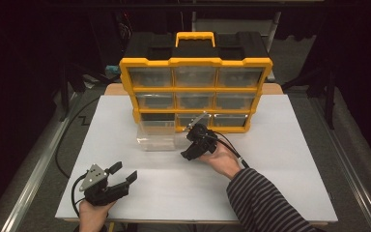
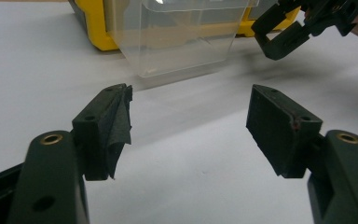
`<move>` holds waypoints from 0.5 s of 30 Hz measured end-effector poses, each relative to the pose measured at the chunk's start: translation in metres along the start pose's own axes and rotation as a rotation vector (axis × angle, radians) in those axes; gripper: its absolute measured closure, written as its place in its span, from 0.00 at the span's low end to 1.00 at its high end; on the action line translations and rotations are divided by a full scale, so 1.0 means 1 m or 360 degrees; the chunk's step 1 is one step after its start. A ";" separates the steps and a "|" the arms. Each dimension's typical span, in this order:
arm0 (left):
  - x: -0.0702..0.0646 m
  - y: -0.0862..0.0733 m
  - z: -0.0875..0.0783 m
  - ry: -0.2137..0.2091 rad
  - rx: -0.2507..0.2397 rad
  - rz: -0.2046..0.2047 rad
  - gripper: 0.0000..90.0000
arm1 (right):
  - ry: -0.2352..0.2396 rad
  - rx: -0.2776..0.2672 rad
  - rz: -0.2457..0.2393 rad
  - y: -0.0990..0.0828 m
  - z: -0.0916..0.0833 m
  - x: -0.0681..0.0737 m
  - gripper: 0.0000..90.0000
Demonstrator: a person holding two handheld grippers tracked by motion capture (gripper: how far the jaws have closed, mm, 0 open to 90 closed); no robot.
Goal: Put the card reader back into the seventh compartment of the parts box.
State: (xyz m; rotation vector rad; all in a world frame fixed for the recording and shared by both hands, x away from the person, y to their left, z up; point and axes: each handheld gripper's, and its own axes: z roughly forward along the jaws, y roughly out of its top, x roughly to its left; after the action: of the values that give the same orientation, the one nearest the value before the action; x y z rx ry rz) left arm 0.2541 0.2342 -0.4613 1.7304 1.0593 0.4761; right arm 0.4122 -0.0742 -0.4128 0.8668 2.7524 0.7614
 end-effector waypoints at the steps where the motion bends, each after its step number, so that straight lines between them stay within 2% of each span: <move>1: 0.000 0.000 0.000 0.0000 0.0000 0.0000 0.35 | -0.0001 -0.0012 0.0002 0.000 -0.002 0.000 0.34; 15: 0.000 0.000 0.001 0.0000 0.0003 -0.0001 0.35 | -0.0004 -0.0114 -0.0016 0.017 -0.033 0.001 0.34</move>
State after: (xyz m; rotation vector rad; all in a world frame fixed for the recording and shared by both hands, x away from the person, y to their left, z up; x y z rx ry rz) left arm 0.2546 0.2339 -0.4617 1.7318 1.0611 0.4748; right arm 0.4105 -0.0753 -0.3760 0.8389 2.7068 0.8511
